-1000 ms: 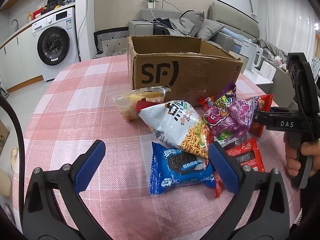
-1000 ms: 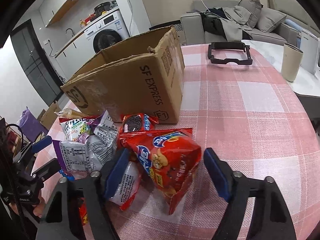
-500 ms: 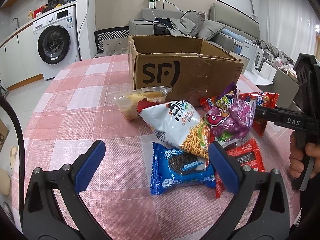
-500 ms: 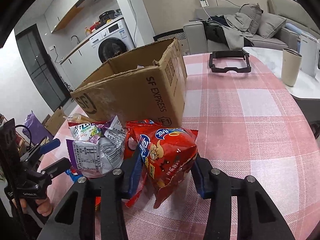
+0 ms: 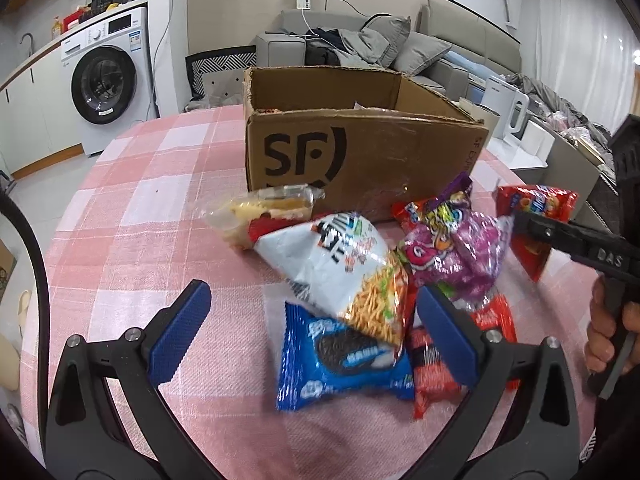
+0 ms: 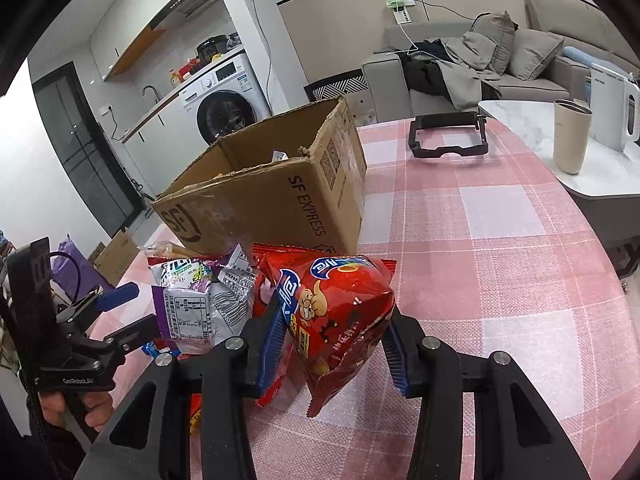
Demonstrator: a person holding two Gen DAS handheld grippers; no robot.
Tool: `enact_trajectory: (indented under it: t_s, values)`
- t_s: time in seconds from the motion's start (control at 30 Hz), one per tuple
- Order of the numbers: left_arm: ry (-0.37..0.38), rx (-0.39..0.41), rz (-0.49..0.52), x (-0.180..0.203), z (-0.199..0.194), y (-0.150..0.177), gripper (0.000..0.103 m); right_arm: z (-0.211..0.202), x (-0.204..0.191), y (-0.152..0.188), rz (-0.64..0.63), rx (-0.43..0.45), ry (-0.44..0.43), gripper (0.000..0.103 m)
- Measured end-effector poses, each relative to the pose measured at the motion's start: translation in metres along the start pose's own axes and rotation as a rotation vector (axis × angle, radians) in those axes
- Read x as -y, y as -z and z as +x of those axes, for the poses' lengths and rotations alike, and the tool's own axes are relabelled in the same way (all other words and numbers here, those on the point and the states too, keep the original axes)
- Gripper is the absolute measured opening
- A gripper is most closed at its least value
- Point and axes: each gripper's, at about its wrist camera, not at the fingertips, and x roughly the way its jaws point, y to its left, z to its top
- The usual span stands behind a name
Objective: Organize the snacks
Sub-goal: 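Grasp the red chip bag with the right tool while the left tool grasps the white noodle bag, then carry both held bags over the cardboard box with both tools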
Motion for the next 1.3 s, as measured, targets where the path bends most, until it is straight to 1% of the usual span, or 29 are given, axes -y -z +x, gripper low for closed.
enact_trajectory:
  t_s: [0.13,0.3,0.37,0.4,0.47,0.53,0.67,0.83,1.2,1.3]
  values:
    - [-0.013,-0.019,0.014,0.006,0.009,-0.007,0.102,-0.002,0.001,0.0,0.001,0.0,0.0,0.045]
    - [0.011,-0.051,-0.007,0.005,0.024,-0.015,0.101,0.0,0.002,0.0,0.005,-0.006,-0.007,0.045]
    - [0.029,-0.072,-0.017,0.003,0.031,-0.018,0.09,0.0,0.002,0.0,0.004,-0.005,-0.009,0.045]
    - [0.052,-0.089,-0.022,0.003,0.035,-0.019,0.087,0.0,0.002,0.0,0.006,-0.005,-0.01,0.045]
    - [0.092,-0.114,-0.036,0.002,0.041,-0.022,0.073,0.0,0.002,0.0,0.006,-0.004,-0.011,0.045]
    - [0.117,-0.115,-0.041,0.004,0.043,-0.023,0.067,-0.001,0.002,0.0,0.006,-0.001,-0.01,0.045]
    - [0.113,-0.104,-0.013,0.009,0.043,-0.022,0.057,-0.003,0.001,-0.001,0.001,0.007,-0.005,0.045]
    - [0.124,-0.095,-0.012,0.01,0.041,-0.021,0.054,-0.007,-0.001,-0.002,-0.004,0.017,-0.006,0.045]
    - [0.134,-0.038,-0.022,0.004,0.0,-0.01,0.053,-0.015,-0.008,-0.004,-0.023,0.042,-0.024,0.045]
    - [0.123,-0.03,-0.011,0.007,-0.007,-0.009,0.053,-0.018,-0.011,-0.005,-0.029,0.05,-0.028,0.045]
